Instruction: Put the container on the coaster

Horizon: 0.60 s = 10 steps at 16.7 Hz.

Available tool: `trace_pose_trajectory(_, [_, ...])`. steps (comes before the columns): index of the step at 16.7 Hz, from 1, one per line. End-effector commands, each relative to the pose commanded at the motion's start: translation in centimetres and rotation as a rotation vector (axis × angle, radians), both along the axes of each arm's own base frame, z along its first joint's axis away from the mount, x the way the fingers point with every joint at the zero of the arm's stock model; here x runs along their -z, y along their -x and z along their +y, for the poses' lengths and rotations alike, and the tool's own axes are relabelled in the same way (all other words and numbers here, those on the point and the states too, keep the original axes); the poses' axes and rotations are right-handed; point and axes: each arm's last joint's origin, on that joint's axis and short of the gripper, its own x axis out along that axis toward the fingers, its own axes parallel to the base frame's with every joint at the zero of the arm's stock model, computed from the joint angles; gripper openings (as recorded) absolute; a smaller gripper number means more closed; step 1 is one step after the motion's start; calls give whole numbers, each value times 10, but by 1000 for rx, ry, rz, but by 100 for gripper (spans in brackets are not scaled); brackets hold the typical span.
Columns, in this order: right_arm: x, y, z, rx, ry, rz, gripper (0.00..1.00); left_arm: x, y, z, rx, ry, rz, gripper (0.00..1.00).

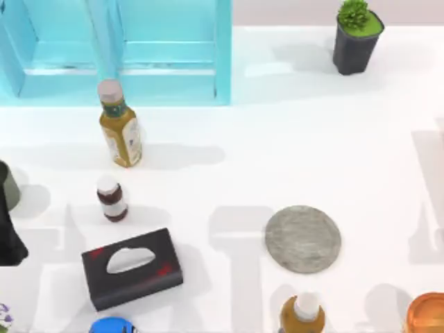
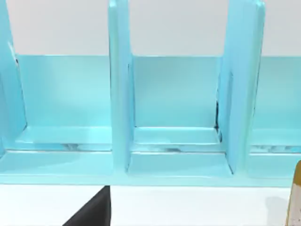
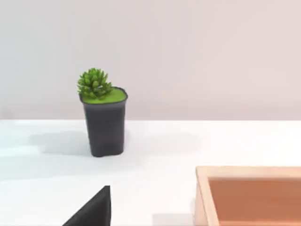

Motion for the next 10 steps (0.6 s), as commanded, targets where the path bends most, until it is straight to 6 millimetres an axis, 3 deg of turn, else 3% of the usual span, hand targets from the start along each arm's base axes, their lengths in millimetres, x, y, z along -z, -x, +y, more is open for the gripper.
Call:
trace_pose_trajectory(5, [0, 0, 0, 0, 0, 0, 100, -9, -1, 0, 0, -54, 43, 100])
trace_pose_trajectory(10, [0, 0, 0, 0, 0, 0, 100, -49, -12, 1, 27, -304, 251, 100])
